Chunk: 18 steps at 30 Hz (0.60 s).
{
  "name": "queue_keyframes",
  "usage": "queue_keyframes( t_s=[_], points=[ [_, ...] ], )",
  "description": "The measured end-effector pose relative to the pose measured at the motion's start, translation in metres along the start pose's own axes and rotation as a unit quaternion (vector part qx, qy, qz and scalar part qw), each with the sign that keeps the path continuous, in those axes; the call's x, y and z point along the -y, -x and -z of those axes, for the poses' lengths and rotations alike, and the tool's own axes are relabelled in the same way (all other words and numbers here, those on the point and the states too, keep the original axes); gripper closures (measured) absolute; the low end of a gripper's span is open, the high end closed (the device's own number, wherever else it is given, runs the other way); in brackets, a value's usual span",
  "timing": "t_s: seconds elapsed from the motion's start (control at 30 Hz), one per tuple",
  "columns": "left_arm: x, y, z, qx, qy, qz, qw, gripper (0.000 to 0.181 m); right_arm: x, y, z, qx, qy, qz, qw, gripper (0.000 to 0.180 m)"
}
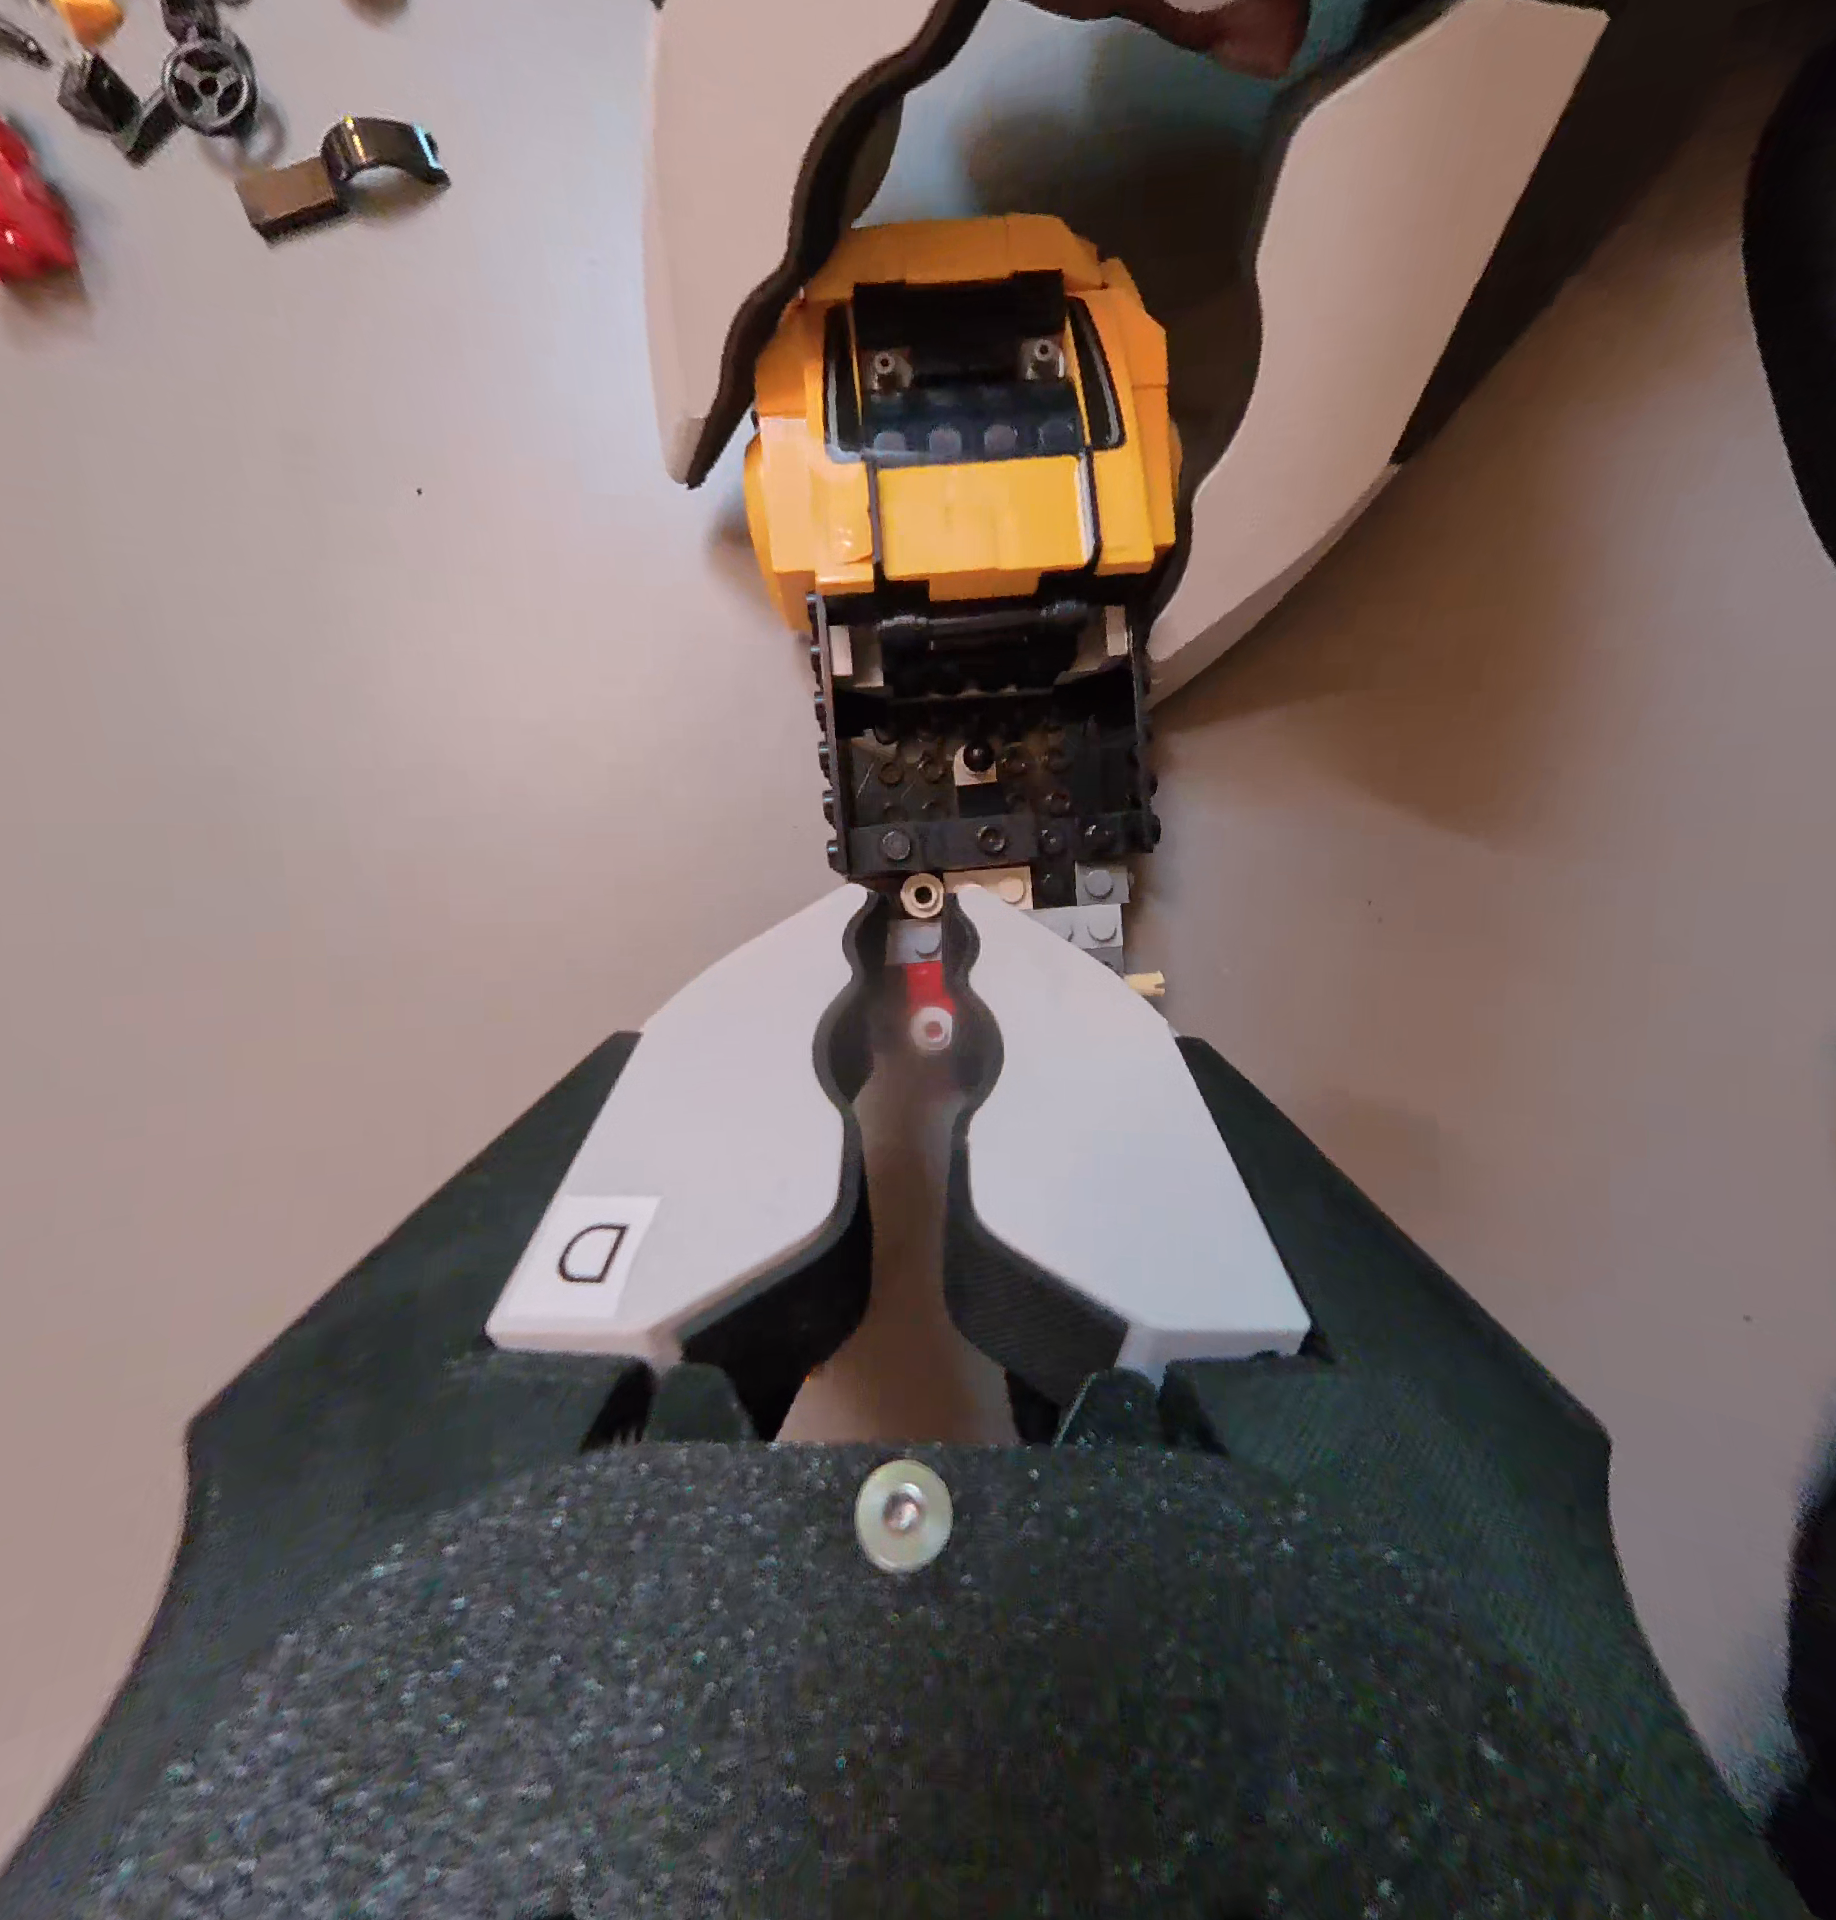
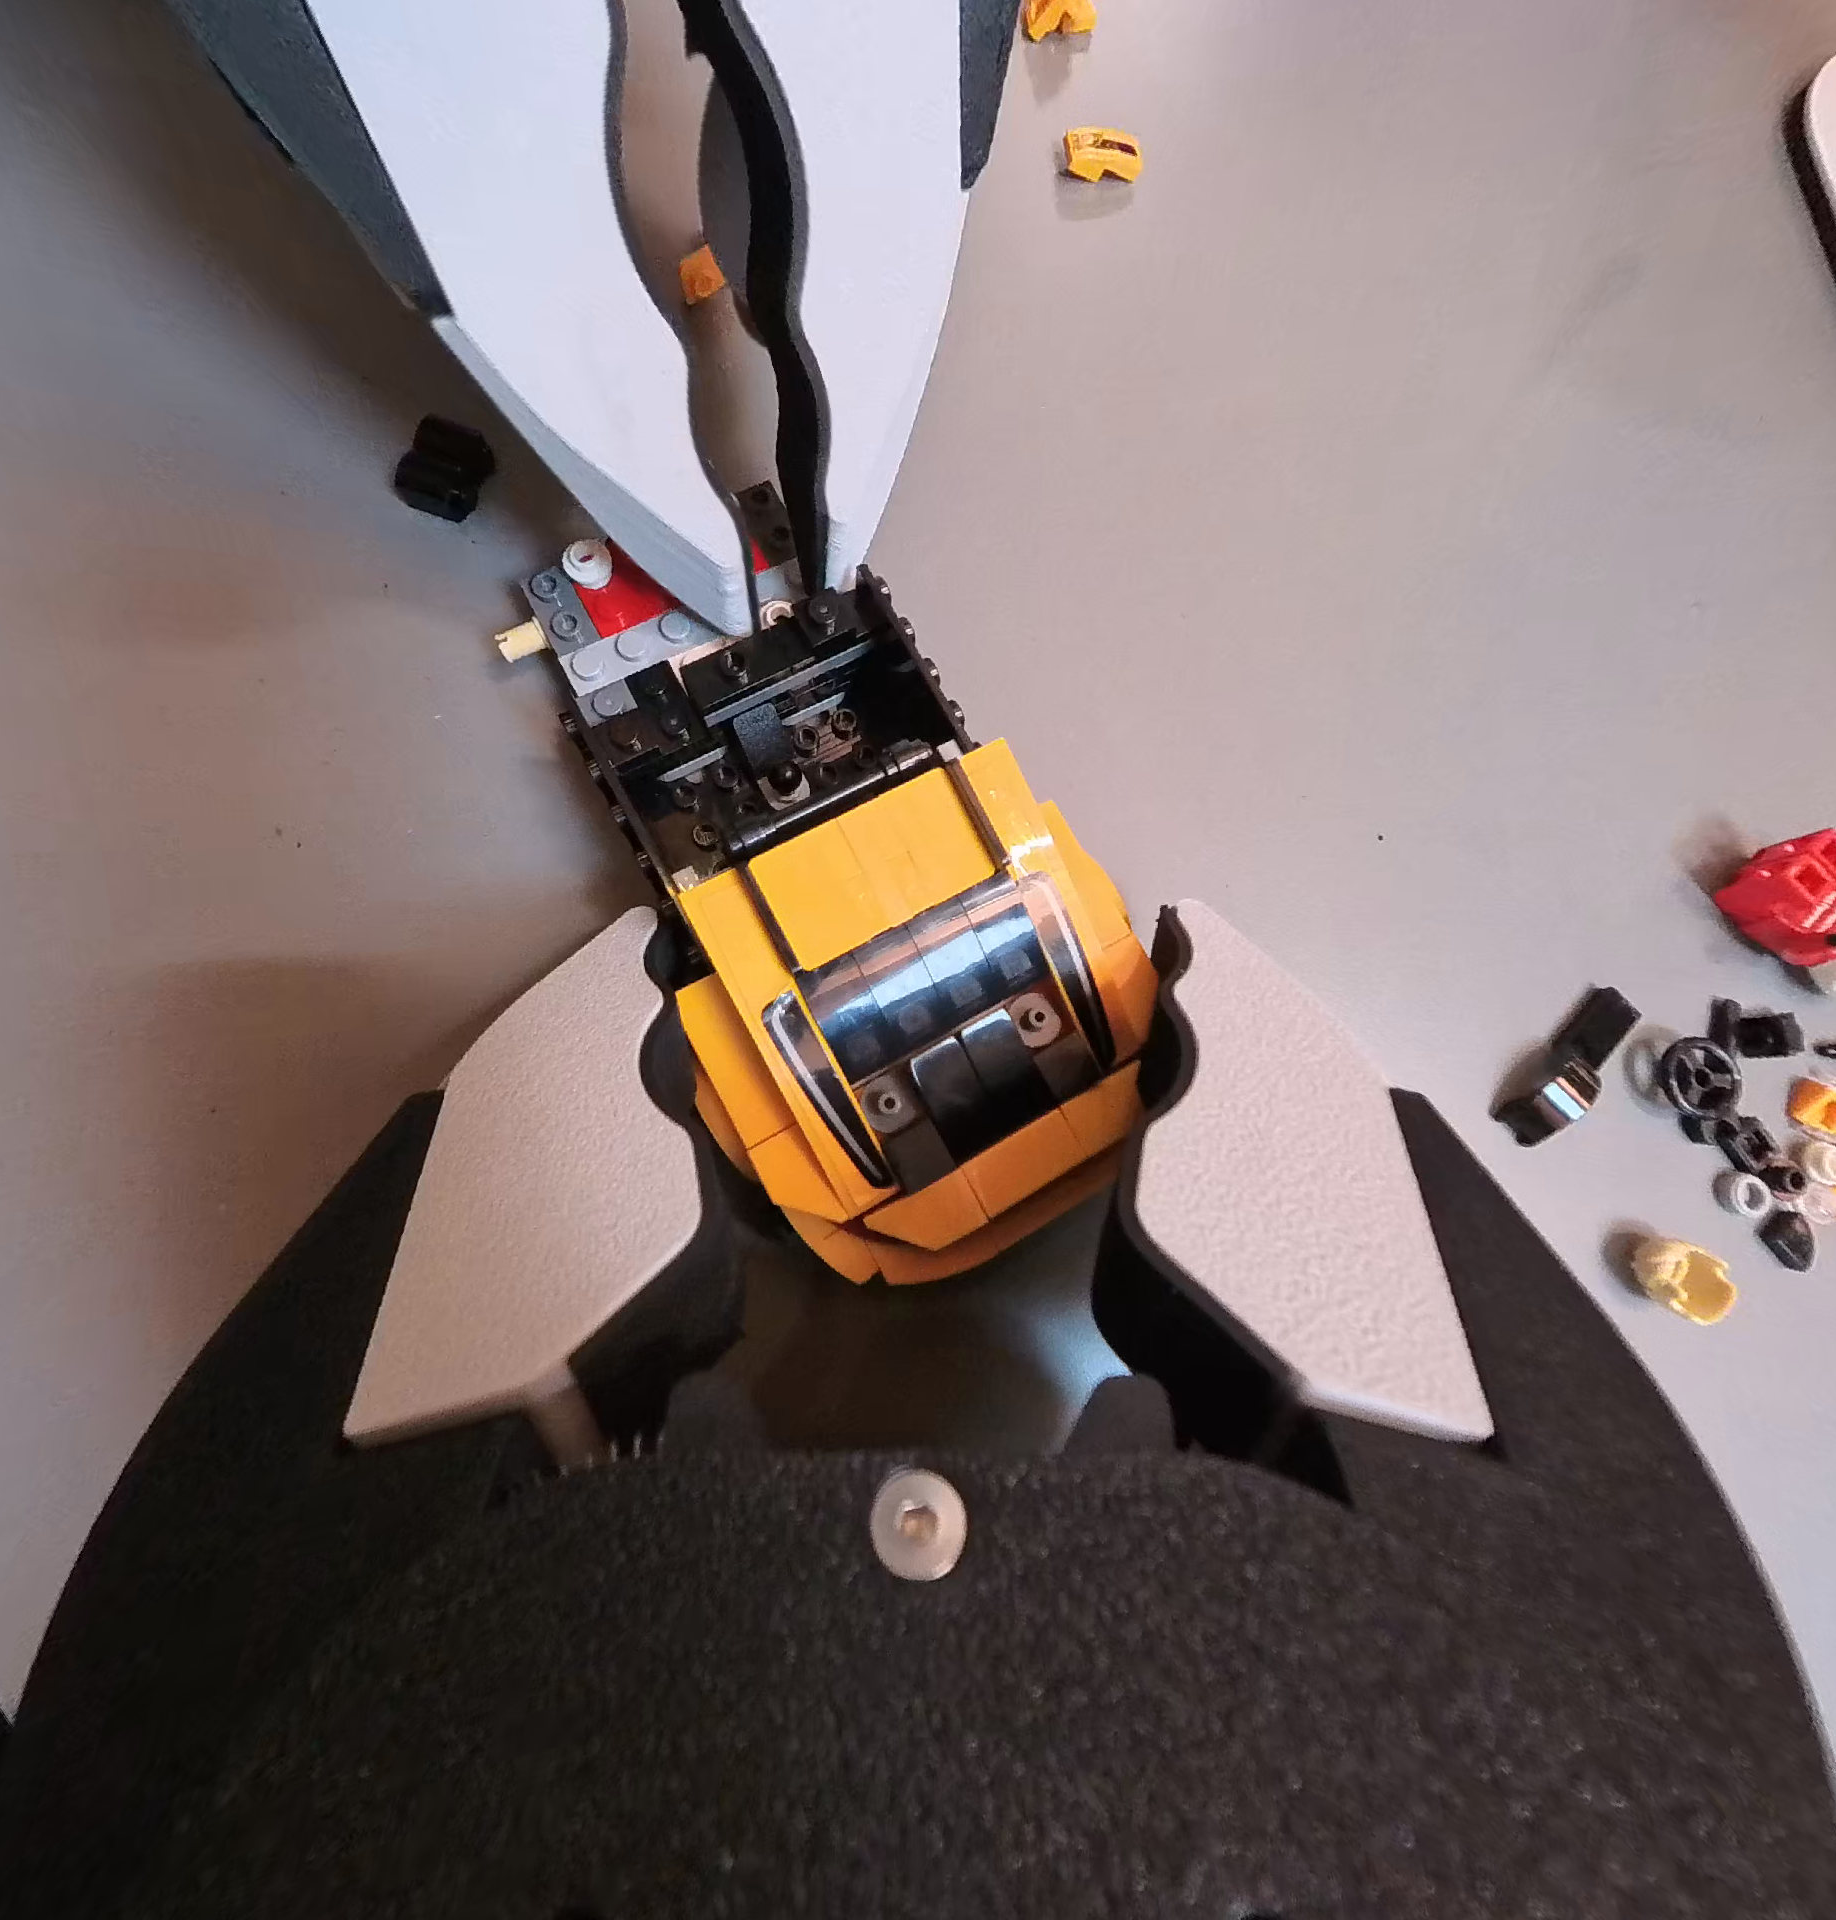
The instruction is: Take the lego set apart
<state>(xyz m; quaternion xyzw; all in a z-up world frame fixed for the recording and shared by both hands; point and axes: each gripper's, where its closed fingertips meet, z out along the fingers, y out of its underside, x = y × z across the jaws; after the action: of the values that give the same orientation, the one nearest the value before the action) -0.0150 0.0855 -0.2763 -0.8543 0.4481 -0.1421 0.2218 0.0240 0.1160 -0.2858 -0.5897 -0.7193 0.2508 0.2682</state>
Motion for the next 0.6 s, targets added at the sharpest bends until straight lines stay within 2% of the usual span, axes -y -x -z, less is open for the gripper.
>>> queue_keyframes(
  t_s=[0.33,0.6],
  points=[
    [0.0017,-0.0045,-0.0015,-0.01,0.035,0.016,0.999,0.175,0.0001,0.0006,-0.0001,-0.001,0.006,-0.002,1.0,0.094],
    [0.0022,-0.0066,-0.0022,-0.013,0.057,-0.057,0.997,0.176,-0.0018,0.0016,0.0011,0.003,0.013,-0.002,1.0,0.094]
  ],
)
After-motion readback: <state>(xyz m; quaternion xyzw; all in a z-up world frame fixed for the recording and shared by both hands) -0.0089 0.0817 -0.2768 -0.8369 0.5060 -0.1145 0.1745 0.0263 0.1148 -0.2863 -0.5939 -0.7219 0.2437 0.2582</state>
